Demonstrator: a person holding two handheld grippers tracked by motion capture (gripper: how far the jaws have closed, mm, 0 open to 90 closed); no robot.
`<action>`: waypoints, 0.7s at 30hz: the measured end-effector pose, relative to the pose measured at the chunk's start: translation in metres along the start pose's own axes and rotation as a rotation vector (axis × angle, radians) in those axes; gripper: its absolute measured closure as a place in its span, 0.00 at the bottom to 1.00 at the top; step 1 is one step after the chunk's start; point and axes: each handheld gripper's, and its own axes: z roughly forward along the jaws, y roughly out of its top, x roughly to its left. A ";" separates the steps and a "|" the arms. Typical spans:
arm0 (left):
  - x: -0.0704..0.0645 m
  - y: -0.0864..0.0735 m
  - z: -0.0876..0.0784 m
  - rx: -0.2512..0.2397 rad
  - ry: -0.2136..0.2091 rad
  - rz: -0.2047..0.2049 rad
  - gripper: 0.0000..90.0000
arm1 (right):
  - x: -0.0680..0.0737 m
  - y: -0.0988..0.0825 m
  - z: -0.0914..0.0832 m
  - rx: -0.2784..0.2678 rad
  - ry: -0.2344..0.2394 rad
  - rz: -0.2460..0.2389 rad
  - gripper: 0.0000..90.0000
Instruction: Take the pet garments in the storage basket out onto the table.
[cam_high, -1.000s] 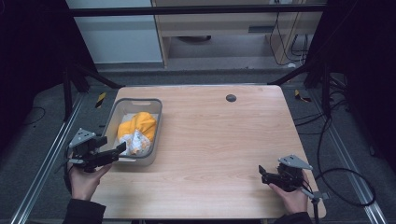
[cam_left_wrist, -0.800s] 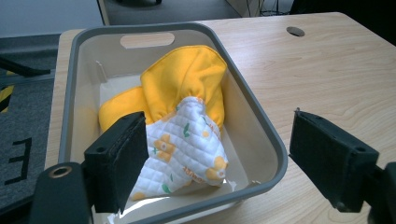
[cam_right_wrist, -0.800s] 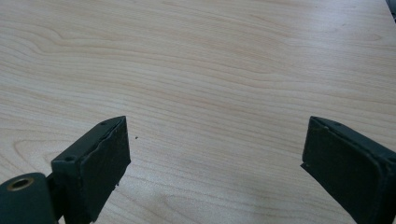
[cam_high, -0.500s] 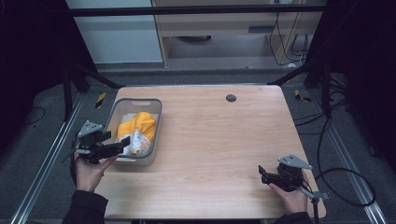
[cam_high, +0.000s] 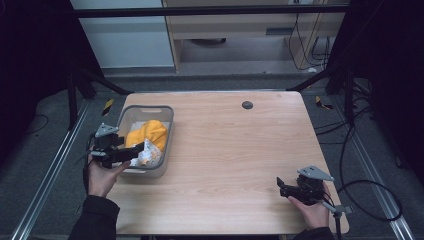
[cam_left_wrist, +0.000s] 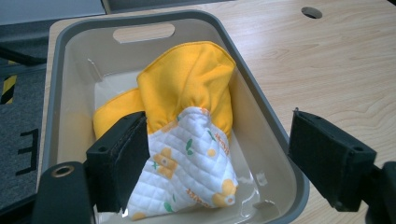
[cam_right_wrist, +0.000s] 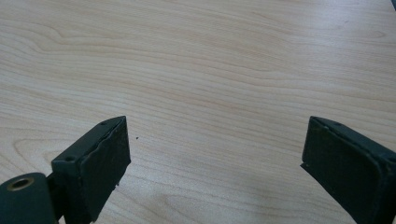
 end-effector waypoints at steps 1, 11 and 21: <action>0.000 0.001 0.002 0.005 0.002 0.002 0.22 | 0.000 0.000 0.000 0.000 0.001 0.003 0.09; 0.003 0.004 0.018 0.057 0.015 0.011 0.23 | 0.000 0.000 0.000 0.006 0.008 0.003 0.09; 0.006 0.005 0.031 0.089 0.015 0.009 0.27 | 0.001 0.000 0.000 0.008 0.011 0.006 0.09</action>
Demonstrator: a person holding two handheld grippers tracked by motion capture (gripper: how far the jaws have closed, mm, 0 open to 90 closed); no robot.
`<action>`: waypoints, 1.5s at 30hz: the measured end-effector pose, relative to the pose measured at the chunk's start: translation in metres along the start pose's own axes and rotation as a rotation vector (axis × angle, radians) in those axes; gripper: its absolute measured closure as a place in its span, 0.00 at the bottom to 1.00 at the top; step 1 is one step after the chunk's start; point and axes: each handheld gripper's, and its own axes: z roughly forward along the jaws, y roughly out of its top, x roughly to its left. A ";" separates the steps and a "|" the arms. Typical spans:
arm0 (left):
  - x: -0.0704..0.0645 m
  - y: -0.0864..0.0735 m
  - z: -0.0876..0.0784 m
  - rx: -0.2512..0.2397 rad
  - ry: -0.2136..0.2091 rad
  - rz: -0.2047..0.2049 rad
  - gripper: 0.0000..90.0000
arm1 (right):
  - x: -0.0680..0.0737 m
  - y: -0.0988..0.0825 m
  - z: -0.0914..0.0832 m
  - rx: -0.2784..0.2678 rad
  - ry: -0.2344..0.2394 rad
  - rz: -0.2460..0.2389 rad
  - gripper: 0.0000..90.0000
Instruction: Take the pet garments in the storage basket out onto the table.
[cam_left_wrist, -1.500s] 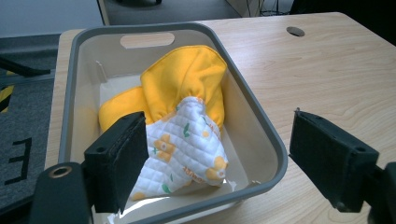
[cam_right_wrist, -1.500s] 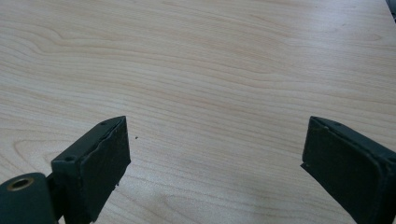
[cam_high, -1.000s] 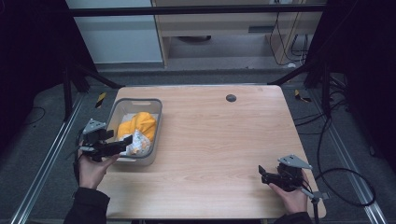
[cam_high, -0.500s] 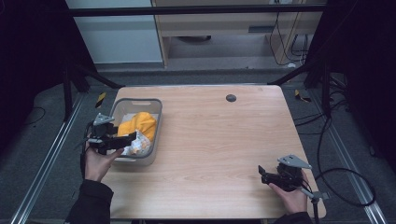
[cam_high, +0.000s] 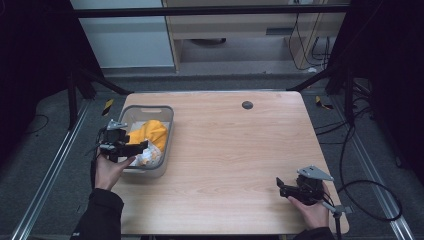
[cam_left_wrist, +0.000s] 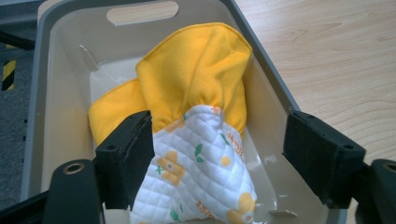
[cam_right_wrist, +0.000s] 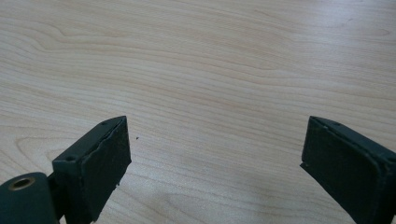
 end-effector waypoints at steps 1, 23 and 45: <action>0.000 0.000 0.001 0.003 0.002 0.001 0.28 | 0.000 0.000 0.000 0.000 0.001 0.001 0.09; 0.004 0.002 0.028 0.085 0.025 0.024 0.37 | 0.000 0.000 0.001 0.006 0.004 -0.002 0.09; 0.000 -0.005 0.052 0.149 0.023 0.008 0.53 | 0.001 -0.001 0.003 0.014 0.007 -0.012 0.09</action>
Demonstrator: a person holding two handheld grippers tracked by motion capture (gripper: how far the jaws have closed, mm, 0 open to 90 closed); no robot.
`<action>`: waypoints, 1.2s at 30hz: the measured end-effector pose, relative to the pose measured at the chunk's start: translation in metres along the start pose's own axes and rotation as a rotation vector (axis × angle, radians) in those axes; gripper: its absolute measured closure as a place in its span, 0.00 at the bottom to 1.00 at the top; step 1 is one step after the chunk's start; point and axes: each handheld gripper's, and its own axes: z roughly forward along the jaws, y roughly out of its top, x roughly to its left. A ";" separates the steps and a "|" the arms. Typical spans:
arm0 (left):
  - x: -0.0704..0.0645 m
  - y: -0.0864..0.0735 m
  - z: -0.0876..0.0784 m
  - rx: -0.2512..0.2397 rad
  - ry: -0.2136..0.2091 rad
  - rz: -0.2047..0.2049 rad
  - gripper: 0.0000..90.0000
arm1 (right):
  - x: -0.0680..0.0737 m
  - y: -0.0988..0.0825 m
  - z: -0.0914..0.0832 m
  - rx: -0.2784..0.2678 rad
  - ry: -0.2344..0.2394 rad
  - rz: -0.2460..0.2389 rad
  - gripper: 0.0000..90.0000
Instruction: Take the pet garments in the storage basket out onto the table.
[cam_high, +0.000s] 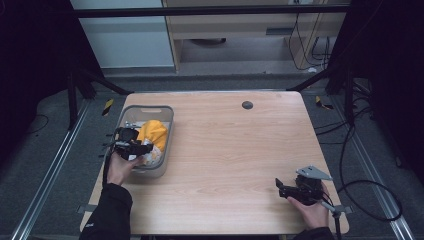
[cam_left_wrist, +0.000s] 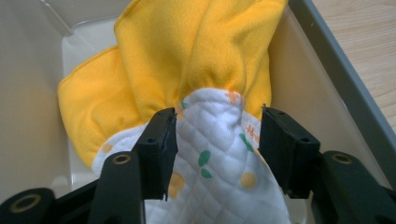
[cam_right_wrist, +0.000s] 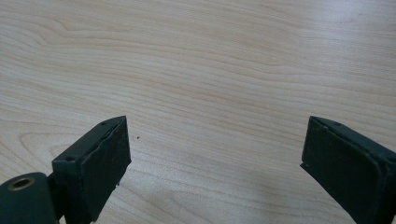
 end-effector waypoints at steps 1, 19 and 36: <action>0.000 0.000 0.001 0.003 -0.001 0.000 0.56 | 0.000 0.000 0.000 0.001 0.001 0.000 0.09; 0.002 -0.003 0.006 0.033 -0.006 -0.044 0.80 | 0.001 -0.001 0.001 0.012 0.005 -0.010 0.08; 0.001 -0.002 -0.003 0.007 -0.012 -0.060 0.89 | 0.001 -0.001 0.002 0.013 0.007 -0.014 0.08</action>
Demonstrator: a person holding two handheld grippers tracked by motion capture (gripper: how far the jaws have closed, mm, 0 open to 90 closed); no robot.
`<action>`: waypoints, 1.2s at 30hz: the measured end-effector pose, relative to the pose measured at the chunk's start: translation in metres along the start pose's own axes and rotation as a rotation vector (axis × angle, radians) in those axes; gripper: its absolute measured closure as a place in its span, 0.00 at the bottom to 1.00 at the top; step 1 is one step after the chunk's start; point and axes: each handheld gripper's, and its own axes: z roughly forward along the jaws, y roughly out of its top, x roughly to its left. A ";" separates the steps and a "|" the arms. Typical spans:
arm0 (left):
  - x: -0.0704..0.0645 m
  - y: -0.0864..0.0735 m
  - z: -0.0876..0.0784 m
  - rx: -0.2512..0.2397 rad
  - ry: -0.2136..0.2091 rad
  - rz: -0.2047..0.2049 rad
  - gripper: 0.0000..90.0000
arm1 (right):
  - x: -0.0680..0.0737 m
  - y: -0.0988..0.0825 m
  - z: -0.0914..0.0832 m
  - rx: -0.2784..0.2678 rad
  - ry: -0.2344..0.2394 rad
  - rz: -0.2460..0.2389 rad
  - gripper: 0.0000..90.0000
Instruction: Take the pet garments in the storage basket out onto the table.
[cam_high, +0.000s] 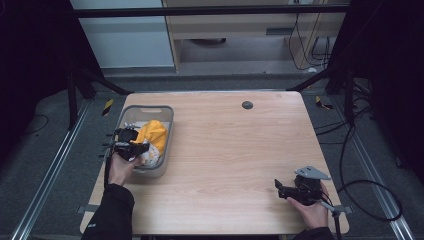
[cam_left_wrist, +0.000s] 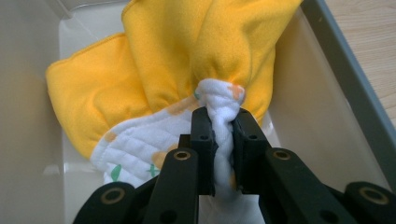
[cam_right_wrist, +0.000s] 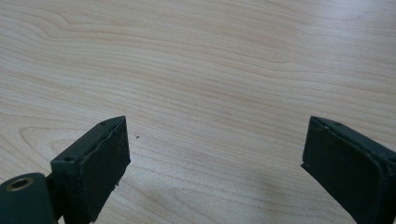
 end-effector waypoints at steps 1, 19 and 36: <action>0.000 0.000 -0.002 -0.008 -0.004 -0.002 0.89 | 0.000 0.000 0.000 0.001 0.000 0.001 0.08; -0.001 0.008 -0.039 -0.099 -0.019 0.014 0.90 | 0.000 0.000 0.000 0.002 -0.002 -0.002 0.08; -0.004 0.010 -0.078 -0.178 -0.020 0.042 0.90 | 0.001 0.000 -0.001 -0.009 -0.001 -0.001 0.08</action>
